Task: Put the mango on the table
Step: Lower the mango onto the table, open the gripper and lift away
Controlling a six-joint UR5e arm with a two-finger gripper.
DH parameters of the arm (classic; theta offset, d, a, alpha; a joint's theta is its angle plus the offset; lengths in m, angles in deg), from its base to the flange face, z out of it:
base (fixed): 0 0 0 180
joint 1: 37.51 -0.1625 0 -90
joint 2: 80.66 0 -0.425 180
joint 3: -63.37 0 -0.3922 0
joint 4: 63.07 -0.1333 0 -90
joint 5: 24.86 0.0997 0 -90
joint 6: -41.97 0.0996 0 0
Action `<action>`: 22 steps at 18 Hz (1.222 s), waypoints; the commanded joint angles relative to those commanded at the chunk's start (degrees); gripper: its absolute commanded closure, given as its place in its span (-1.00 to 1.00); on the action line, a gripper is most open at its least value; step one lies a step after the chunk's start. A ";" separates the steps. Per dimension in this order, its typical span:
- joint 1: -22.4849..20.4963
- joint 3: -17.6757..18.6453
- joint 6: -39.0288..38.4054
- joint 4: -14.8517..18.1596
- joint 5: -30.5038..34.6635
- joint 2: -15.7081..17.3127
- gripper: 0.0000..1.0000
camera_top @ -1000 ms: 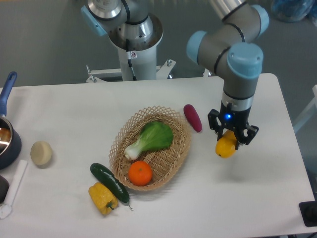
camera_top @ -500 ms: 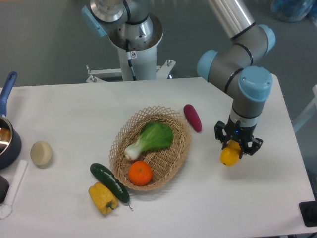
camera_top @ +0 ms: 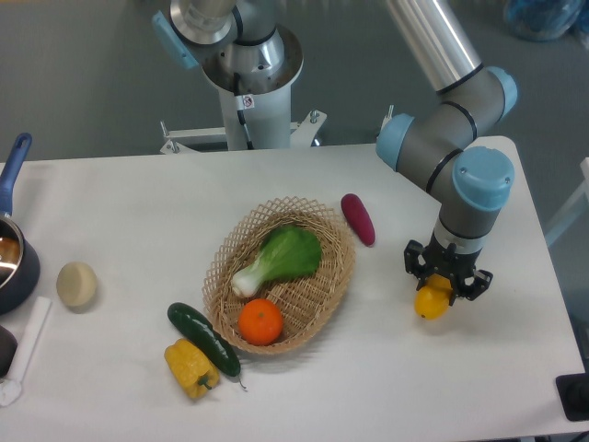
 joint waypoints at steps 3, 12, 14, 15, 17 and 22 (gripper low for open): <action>0.17 0.09 0.09 0.00 0.00 -0.35 -0.03; 0.53 -1.67 0.17 -0.09 0.09 1.92 -1.00; 0.27 -2.63 0.35 -0.09 0.09 4.03 -1.00; -0.08 -3.59 0.52 -0.09 0.09 5.26 -1.00; -2.01 -4.92 0.61 -0.09 0.09 7.98 -1.00; -6.93 -9.66 4.89 3.94 0.09 12.92 -1.00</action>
